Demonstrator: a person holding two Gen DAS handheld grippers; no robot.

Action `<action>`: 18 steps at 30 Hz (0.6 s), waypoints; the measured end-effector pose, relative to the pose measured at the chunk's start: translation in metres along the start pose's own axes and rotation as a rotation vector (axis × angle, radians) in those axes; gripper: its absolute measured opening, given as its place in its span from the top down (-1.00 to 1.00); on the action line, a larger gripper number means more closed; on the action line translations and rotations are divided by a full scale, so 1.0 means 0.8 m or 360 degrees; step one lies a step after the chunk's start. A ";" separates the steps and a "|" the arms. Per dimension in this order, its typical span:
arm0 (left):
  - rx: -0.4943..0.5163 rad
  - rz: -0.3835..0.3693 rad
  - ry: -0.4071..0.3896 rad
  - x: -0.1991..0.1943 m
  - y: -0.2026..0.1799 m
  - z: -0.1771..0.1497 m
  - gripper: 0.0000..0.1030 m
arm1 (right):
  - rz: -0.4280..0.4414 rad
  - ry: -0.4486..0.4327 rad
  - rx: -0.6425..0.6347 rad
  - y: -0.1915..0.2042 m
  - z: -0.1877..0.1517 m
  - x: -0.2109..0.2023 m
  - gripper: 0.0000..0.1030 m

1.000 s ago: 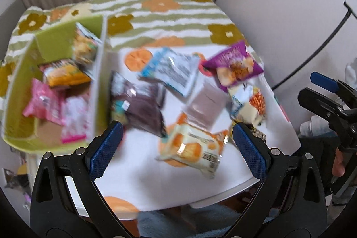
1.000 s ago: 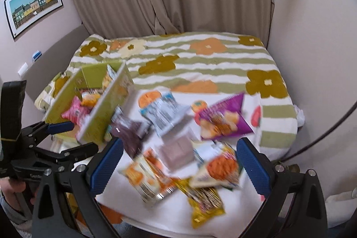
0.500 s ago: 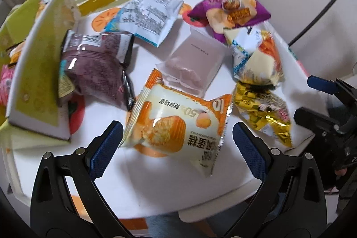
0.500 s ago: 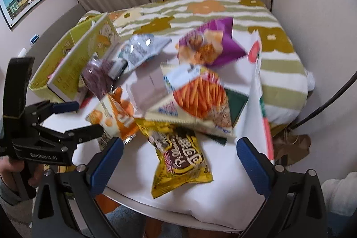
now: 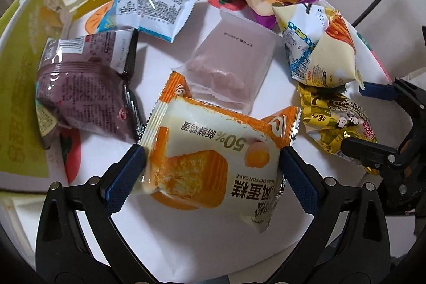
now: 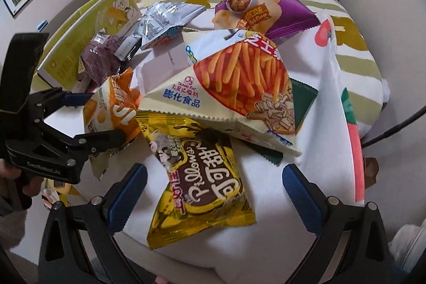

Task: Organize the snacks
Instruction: 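Move both tools back over the remaining snacks, then grasp the orange-white cake packet with the left tool while the right tool grasps the yellow bag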

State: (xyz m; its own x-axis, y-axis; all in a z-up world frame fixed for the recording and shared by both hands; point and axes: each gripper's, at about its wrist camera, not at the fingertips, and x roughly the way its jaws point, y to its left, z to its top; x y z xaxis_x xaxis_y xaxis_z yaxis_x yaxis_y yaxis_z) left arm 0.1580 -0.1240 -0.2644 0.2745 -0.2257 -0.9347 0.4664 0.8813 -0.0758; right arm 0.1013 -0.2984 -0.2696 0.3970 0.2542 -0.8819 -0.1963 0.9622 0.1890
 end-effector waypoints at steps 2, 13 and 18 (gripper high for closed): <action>0.0004 -0.0005 -0.0005 0.005 -0.001 0.000 -0.98 | -0.0012 0.0010 -0.0008 0.001 0.000 0.004 -0.96; 0.0013 -0.0099 0.0054 0.029 0.003 0.012 -0.97 | -0.0142 0.0041 -0.0173 0.023 -0.003 0.014 -0.96; -0.0038 -0.0146 0.0057 0.019 0.014 0.015 -0.68 | -0.0166 0.0044 -0.0196 0.023 0.000 0.017 -0.95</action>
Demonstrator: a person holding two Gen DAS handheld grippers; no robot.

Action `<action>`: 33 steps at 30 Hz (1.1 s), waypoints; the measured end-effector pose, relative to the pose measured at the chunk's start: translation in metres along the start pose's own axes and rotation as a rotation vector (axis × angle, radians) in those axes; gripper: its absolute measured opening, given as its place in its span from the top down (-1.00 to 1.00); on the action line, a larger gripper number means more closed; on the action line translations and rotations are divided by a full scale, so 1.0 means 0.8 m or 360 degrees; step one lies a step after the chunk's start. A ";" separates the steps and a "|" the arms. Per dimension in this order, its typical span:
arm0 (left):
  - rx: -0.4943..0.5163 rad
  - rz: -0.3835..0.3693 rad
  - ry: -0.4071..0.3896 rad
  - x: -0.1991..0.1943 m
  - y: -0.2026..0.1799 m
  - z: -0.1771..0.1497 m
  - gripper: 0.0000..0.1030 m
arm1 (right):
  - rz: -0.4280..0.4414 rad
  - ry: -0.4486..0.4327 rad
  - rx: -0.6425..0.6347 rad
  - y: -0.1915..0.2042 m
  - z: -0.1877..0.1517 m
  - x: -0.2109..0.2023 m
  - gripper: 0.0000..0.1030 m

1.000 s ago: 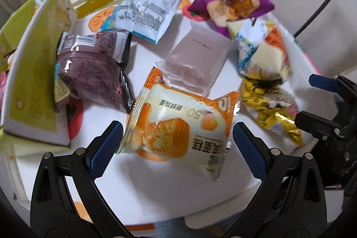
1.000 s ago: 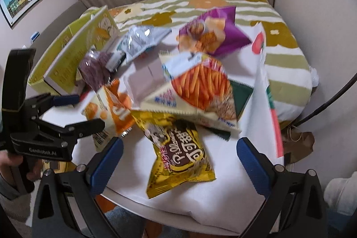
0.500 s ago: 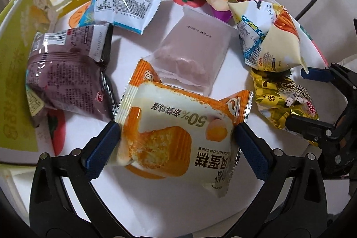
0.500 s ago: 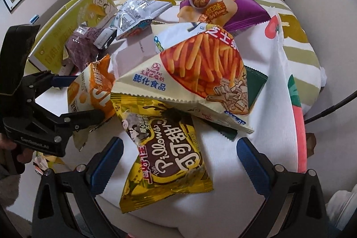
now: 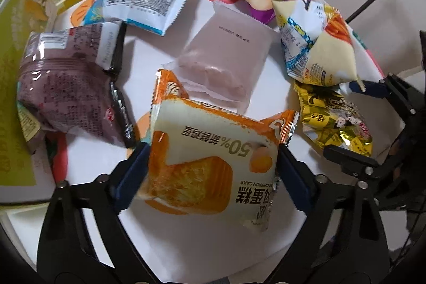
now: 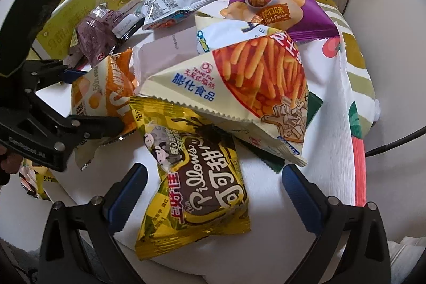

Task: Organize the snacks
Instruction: 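Grasp the orange-white cake packet with the left tool while the right tool grasps the yellow bag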

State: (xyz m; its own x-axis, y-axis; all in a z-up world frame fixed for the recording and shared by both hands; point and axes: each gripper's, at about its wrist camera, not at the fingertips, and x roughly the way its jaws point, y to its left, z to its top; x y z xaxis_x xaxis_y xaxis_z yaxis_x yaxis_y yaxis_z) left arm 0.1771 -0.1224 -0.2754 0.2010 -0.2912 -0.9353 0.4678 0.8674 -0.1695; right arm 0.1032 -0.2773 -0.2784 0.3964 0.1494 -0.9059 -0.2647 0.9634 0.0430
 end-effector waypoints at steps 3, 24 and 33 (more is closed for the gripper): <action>-0.0044 -0.0029 -0.0006 -0.005 0.008 -0.003 -0.62 | 0.0002 -0.0007 0.0001 0.003 0.001 0.000 -0.95; -0.0195 -0.0023 -0.0051 -0.041 0.014 -0.047 -0.51 | -0.0164 -0.0027 -0.0148 0.040 -0.003 0.001 -0.58; -0.0226 -0.0026 -0.0088 -0.057 0.022 -0.054 -0.50 | -0.0152 0.0003 -0.0236 0.066 -0.008 0.012 -0.20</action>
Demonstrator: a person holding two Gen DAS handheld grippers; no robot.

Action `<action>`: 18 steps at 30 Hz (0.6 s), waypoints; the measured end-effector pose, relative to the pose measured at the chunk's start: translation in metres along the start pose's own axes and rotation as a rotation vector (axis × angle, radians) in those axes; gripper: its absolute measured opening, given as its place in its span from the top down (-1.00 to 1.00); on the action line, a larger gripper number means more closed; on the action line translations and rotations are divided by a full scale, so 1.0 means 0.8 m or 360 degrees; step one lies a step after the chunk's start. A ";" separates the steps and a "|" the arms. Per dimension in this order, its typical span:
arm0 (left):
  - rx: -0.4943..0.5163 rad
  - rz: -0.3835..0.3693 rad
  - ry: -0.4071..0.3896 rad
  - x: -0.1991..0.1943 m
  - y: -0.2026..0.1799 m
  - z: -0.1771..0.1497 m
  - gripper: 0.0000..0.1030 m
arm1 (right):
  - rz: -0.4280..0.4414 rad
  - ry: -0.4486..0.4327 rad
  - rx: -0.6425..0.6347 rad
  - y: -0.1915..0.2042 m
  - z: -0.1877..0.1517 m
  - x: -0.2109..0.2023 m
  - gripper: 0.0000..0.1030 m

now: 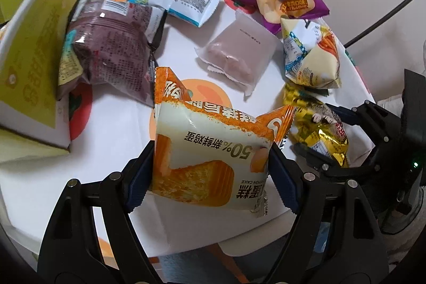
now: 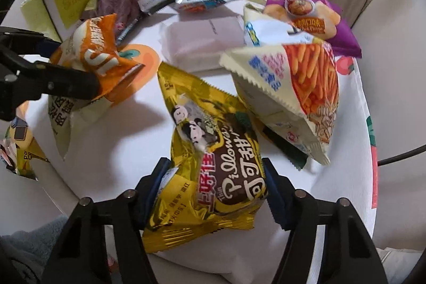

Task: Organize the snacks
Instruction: 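Grasp the orange-white cake packet with the left tool while the right tool grasps the yellow bag, then carry both packets into the green box and open both tools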

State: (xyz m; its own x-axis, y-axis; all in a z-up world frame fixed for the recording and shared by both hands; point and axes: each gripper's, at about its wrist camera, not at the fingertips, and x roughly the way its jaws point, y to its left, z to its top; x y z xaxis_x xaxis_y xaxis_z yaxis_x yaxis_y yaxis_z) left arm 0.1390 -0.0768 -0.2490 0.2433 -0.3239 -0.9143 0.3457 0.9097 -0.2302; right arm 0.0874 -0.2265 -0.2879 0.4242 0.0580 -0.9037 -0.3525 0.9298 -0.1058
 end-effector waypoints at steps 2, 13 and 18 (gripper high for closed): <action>-0.0009 -0.0005 -0.0014 -0.011 0.000 -0.001 -0.50 | 0.0020 -0.0029 -0.0009 0.004 0.001 -0.011 -0.20; -0.0063 -0.0007 -0.0209 -0.120 0.017 0.014 -0.49 | 0.0202 -0.0175 0.0135 0.015 0.039 -0.086 -0.20; -0.0096 0.0031 -0.0341 -0.180 0.048 0.033 -0.49 | 0.0205 -0.0289 0.0125 0.038 0.083 -0.125 -0.20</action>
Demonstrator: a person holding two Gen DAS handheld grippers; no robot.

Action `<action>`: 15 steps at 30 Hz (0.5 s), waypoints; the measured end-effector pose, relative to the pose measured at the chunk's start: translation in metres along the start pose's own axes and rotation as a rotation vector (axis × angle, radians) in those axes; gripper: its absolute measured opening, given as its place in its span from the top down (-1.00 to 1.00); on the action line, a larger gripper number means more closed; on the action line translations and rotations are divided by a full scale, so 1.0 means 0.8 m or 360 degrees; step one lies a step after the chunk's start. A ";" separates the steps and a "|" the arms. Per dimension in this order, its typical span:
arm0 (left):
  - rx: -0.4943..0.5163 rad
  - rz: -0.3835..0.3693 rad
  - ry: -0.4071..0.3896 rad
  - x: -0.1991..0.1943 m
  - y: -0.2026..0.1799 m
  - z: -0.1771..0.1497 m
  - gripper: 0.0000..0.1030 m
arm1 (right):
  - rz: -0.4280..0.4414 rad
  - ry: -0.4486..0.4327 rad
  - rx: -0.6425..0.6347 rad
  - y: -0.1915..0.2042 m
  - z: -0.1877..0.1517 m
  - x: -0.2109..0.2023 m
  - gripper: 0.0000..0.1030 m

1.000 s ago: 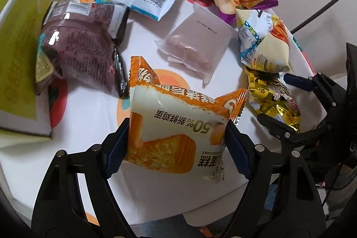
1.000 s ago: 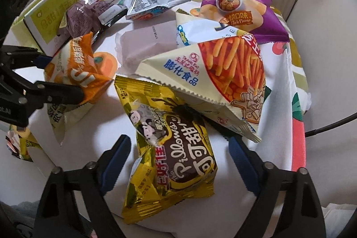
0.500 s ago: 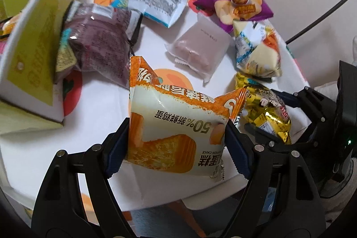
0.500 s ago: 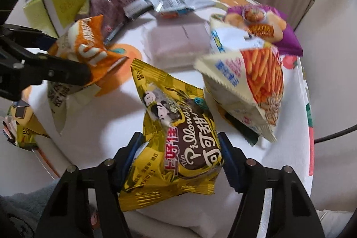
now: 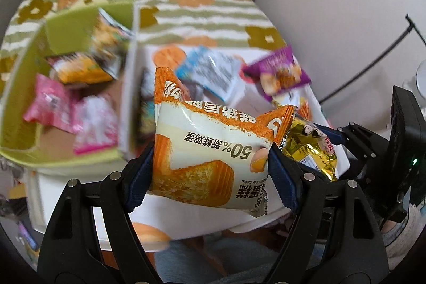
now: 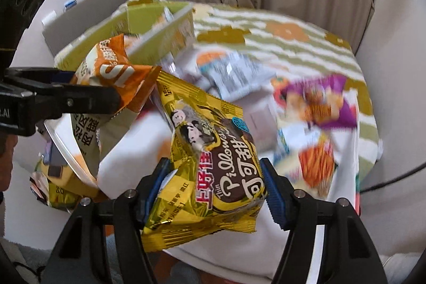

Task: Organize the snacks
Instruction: 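Carry both packets into the green box and open both tools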

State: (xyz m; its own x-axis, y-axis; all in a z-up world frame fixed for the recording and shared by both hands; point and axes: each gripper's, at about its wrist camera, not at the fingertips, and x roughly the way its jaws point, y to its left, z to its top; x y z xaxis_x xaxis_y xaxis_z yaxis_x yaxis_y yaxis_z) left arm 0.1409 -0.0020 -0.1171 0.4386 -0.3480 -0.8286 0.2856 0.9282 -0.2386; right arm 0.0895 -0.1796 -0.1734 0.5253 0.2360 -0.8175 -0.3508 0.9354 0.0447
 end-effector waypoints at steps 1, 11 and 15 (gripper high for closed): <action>-0.0005 0.0010 -0.0016 -0.007 0.009 0.005 -0.49 | 0.0009 -0.0024 -0.0001 0.006 0.012 -0.003 -0.20; -0.0144 0.0167 -0.0106 -0.060 0.146 0.052 -0.49 | 0.0088 -0.0191 -0.0021 0.071 0.134 0.005 -0.20; -0.0188 0.0210 -0.0075 -0.057 0.203 0.062 -0.50 | 0.0118 -0.0217 -0.0050 0.114 0.179 0.022 -0.20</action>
State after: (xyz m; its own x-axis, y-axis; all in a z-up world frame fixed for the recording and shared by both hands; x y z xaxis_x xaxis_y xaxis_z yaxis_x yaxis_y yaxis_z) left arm 0.2093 0.1580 -0.0930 0.5059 -0.2255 -0.8326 0.1222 0.9742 -0.1896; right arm 0.1782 -0.0527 -0.1014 0.5967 0.3397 -0.7270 -0.4154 0.9059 0.0823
